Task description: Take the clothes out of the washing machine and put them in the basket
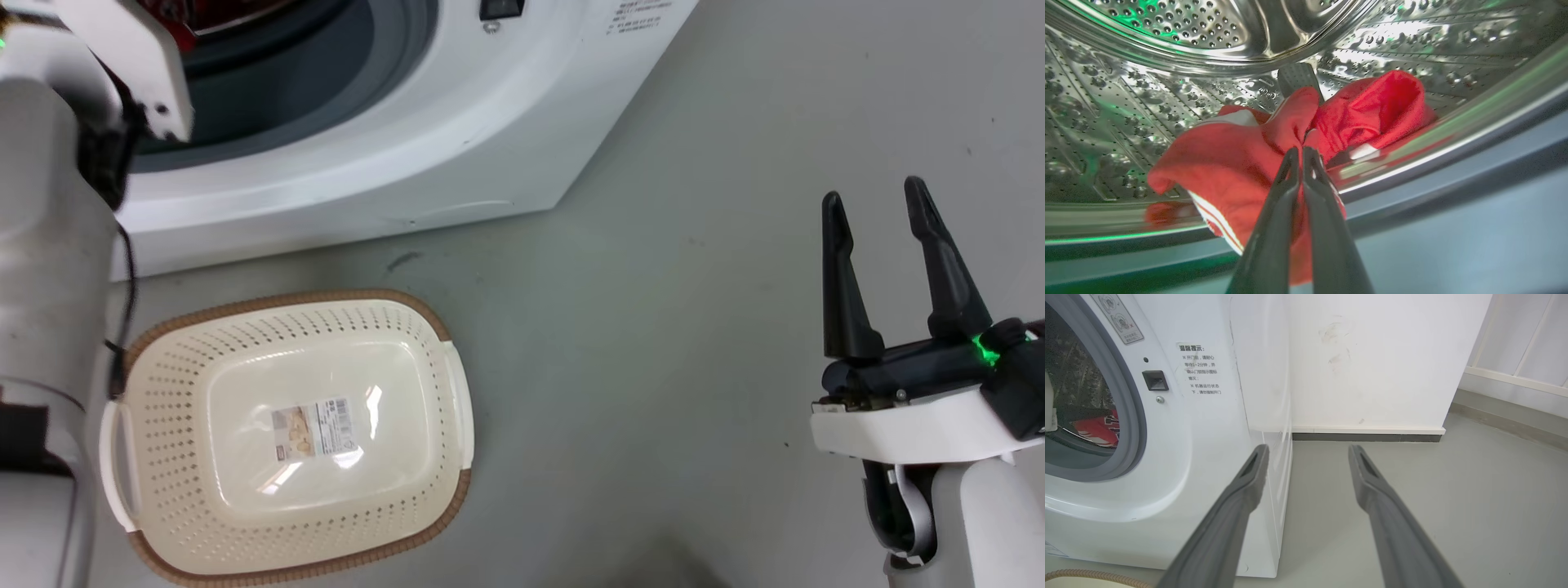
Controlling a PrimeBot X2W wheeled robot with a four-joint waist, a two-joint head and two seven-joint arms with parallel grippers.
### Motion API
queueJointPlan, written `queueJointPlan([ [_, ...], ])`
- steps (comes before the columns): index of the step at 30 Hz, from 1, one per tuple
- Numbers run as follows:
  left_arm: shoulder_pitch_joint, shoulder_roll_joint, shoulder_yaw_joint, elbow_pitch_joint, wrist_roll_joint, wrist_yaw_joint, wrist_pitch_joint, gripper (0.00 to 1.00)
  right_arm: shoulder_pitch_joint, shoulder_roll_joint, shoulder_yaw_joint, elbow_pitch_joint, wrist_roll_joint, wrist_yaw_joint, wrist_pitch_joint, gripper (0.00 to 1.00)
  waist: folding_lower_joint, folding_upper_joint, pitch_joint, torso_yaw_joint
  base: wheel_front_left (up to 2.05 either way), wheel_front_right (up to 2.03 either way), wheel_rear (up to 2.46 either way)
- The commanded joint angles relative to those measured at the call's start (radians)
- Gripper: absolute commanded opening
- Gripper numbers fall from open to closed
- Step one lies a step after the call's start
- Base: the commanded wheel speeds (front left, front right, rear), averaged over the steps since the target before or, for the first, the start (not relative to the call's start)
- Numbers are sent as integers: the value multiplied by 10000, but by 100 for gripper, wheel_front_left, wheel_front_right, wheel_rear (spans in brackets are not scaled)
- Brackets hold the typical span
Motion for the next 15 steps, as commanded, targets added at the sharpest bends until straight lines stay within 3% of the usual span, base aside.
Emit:
queueJointPlan([
  [1,410,-85,-69,-146,-181,-3,-270,0,174,10,-17,39,-121,-7,-21,100,1,0,-567,279,0,0,0],
  [15,2870,-140,-591,-1508,-1213,-4,-2154,0,1042,10,-82,272,-634,-7,-21,100,1,0,-2211,1023,0,0,0],
])
